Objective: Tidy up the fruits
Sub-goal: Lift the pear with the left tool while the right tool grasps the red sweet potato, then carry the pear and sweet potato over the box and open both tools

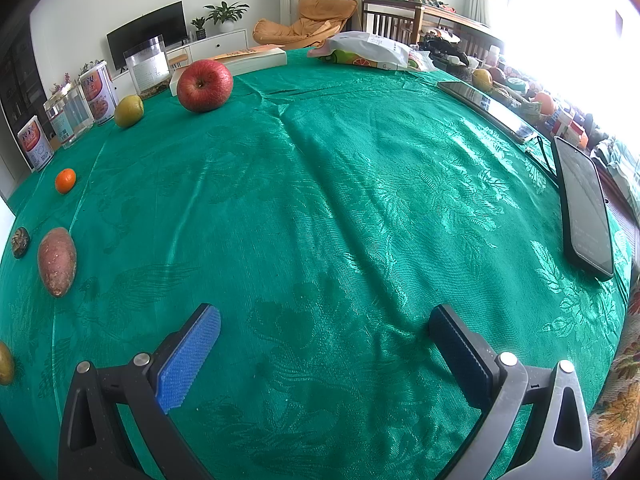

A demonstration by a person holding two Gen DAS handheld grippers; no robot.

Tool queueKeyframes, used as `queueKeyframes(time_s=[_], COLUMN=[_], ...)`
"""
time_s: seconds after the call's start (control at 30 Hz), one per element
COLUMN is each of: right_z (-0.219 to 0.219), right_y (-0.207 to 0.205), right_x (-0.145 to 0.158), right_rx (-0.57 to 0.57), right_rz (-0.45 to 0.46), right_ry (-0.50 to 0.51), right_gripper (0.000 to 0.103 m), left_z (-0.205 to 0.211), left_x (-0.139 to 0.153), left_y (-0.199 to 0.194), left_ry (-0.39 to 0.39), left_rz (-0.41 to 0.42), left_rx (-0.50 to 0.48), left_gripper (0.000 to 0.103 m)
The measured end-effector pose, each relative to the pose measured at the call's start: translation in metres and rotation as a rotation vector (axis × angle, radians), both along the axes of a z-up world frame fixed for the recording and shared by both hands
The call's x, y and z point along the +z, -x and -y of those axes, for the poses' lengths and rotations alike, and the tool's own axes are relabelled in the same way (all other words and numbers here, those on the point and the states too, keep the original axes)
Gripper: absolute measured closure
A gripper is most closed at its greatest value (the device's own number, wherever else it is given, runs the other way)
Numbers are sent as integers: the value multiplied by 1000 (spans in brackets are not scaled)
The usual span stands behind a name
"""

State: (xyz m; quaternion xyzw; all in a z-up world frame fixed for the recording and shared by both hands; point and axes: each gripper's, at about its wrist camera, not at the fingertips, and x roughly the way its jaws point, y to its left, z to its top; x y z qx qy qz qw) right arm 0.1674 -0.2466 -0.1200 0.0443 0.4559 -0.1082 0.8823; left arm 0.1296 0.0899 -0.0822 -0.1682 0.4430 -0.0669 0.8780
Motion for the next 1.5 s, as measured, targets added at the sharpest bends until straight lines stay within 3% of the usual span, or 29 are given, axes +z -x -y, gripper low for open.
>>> queueKeyframes(time_s=[0.13, 0.27, 0.5, 0.63, 0.73, 0.77, 0.8, 0.9, 0.97, 1.03, 1.13, 1.23, 1.3, 1.37, 1.43, 1.5], right_z=[0, 0, 0, 0, 0, 0, -1, -22, -55, -96, -146, -180, -188, -191, -182, -162], right_y=[0, 0, 0, 0, 0, 1, 2, 1, -14, -36, -72, -94, -96, -91, -84, -75], right_x=[0, 0, 0, 0, 0, 1, 4, 25, 39, 48, 45, 23, 11, 13, 16, 19], right_rx=[0, 0, 0, 0, 0, 2, 17, 201, 355, 470, 538, 557, 558, 563, 562, 524], right_rz=[0, 0, 0, 0, 1, 3, 18, 79, 25, -58, -190, -319, -366, -364, -362, -356], right_ry=[0, 0, 0, 0, -3, -15, -53, -239, -316, -297, -223, -112, -64, -39, -130, -290], right_gripper=[0, 0, 0, 0, 0, 0, 0, 0, 1, 2, 21, 41, 61, 64, 64, 64], left_z=[2, -7, 21, 36, 35, 33, 29, 17, 17, 19, 22, 21, 20, 19, 17, 16], left_x=[3, 2, -2, -7, -9, -9, -9, -9, -9, -8, -6, -1, 3, 7, 11, 19], left_y=[0, 1, 13, 13, 13, 14, 14, 14, 15, 15, 16, 20, 23, 26, 29, 33], left_ry=[-83, -44, -154, -264, -303, -314, -315, -242, -245, -247, -213, -193, -188, -183, -162, -131], left_rz=[15, 4, 58, 86, 89, 91, 90, 84, 86, 80, 67, 60, 52, 42, 24, 11], left_rx=[25, 56, -38, -45, -17, -1, 12, 15, 12, 7, 10, 27, 34, 33, 28, 20], left_gripper=[42, 41, 23, 22, 31, 43, 53, 54, 54, 54, 54, 54, 54, 54, 54, 54])
